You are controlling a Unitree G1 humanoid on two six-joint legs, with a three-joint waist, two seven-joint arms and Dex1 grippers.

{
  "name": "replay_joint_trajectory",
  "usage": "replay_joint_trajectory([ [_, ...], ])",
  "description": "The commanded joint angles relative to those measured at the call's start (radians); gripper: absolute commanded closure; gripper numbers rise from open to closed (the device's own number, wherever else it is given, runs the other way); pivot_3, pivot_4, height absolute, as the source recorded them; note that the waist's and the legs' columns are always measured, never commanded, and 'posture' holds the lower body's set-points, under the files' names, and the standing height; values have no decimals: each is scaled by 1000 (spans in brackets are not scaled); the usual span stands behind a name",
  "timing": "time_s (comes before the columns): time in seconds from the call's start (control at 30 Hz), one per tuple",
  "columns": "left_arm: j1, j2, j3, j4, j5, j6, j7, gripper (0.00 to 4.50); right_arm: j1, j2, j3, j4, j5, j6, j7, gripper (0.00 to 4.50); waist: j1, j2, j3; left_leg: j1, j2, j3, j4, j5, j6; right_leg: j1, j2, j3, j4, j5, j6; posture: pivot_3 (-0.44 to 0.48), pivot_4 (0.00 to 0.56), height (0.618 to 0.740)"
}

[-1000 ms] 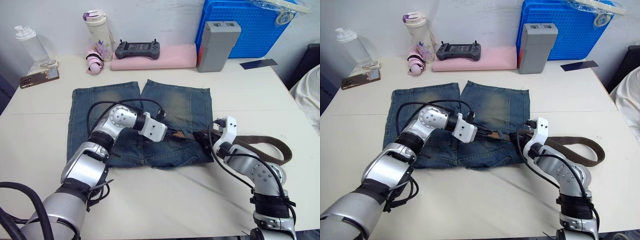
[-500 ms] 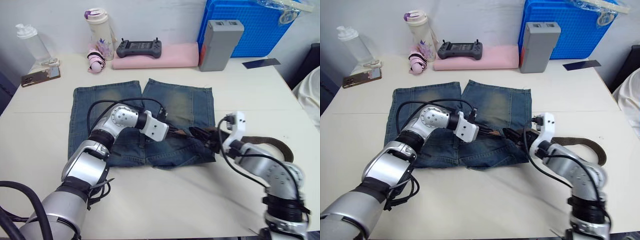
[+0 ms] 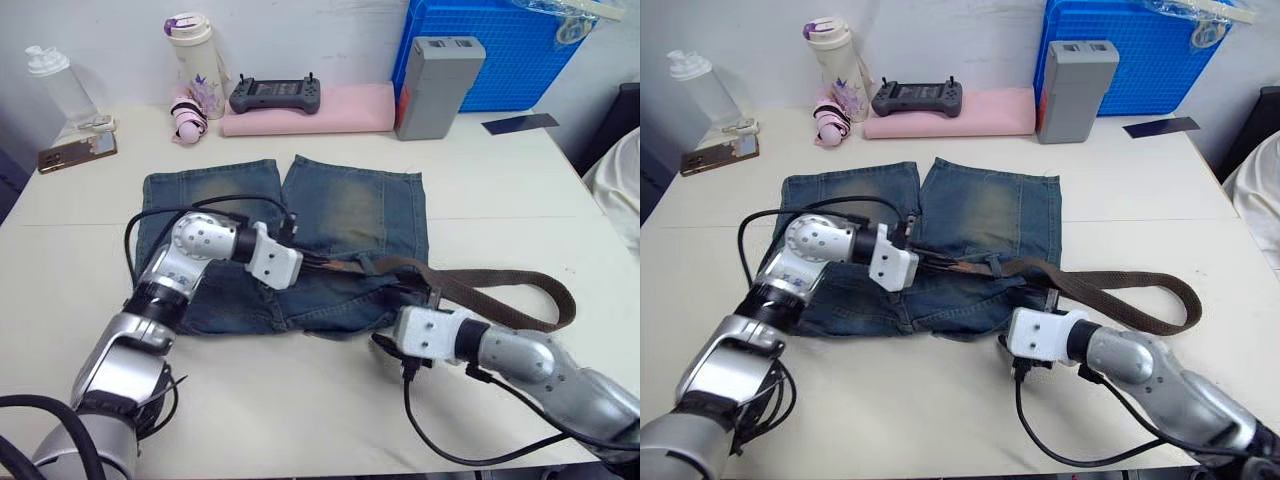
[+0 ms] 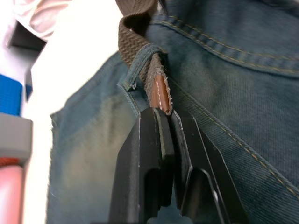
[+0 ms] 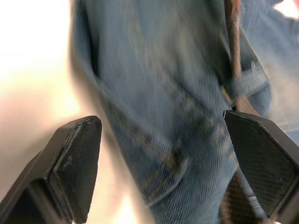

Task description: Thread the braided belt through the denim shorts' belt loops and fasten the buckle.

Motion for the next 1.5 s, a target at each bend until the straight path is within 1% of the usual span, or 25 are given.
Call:
replay_joint_trajectory([
  [0.03,19,39,51,-107,-37,68,14,4500,17,38,38,76,-169,-89,-4,57,0,-1,-1,0,0,0,0,0,0,0,0,0,0,0,0,0,150,676],
  [0.17,13,31,63,-127,-18,105,50,4500,32,100,9,114,-206,-127,17,57,2,-3,-2,2,1,0,3,0,-1,4,1,0,0,0,0,0,150,676],
  [0.33,-39,-79,-1,-54,21,84,61,4500,31,151,-17,124,-236,-146,59,57,6,-4,-3,2,1,0,5,0,-1,5,2,-1,0,0,0,0,150,676],
  [0.5,-107,-201,-48,89,68,26,89,4500,59,182,-38,119,-262,-139,87,57,5,-5,-3,2,1,0,5,0,-1,4,2,-1,1,0,0,0,150,676],
  [0.57,-141,-236,-62,155,91,-4,100,4500,76,199,-49,115,-264,-123,97,57,6,-5,-3,2,1,-1,6,-1,-1,4,2,-1,1,0,0,0,150,676],
  [0.67,-183,-256,-63,215,102,-35,105,4500,98,218,-68,106,-258,-87,119,57,5,-5,-3,1,1,0,6,-1,-1,4,1,-1,1,0,0,0,150,676],
  [0.77,-209,-248,-56,218,92,-45,87,4500,119,228,-84,108,-260,-54,137,57,7,-6,-3,1,1,0,6,-1,-1,4,1,-1,1,0,0,0,150,676],
  [0.87,-192,-181,-45,123,62,-11,30,4500,133,245,-96,109,-258,-14,149,776,7,-6,-4,1,0,0,6,-1,0,5,1,-1,1,0,0,0,150,676],
  [0.93,-159,-119,-31,29,42,28,-4,4500,137,256,-104,107,-260,11,158,1729,4,-6,-4,1,0,-1,7,-1,-1,4,1,-1,1,0,0,0,150,676],
  [0.97,-128,-78,-22,-26,32,48,-15,4500,134,262,-108,109,-262,26,162,2101,3,-5,-4,1,0,-1,7,-1,-1,4,1,0,2,0,0,0,150,676],
  [1.0,-105,-50,-16,-68,25,66,-21,4500,132,268,-110,110,-265,36,167,2681,3,-5,-4,1,0,-1,6,-1,-1,4,1,0,2,0,0,0,150,676],
  [1.07,-47,0,2,-147,8,97,-23,4500,123,276,-114,117,-281,60,168,3643,4,-5,-4,2,0,-1,7,-1,-1,5,2,0,2,0,0,0,150,676],
  [1.13,20,43,27,-223,-2,121,-9,4500,129,270,-145,125,-281,83,164,4483,7,-5,-4,2,0,-1,7,-1,0,5,1,0,2,0,0,0,150,676],
  [1.2,68,68,54,-276,-7,139,11,4500,133,255,-182,139,-271,96,161,4483,11,-5,-4,1,0,-2,9,-2,0,6,2,0,2,0,0,0,150,676],
  [1.3,120,100,87,-298,15,124,53,4500,124,219,-266,194,-263,103,150,4483,25,-5,-4,1,-2,-1,12,-3,2,6,1,1,2,0,0,0,150,676],
  [1.5,177,107,105,-322,42,122,117,4500,124,154,-369,306,-248,62,147,4483,41,-4,-5,1,-4,-2,14,-5,5,6,1,1,2,0,0,0,150,676],
])
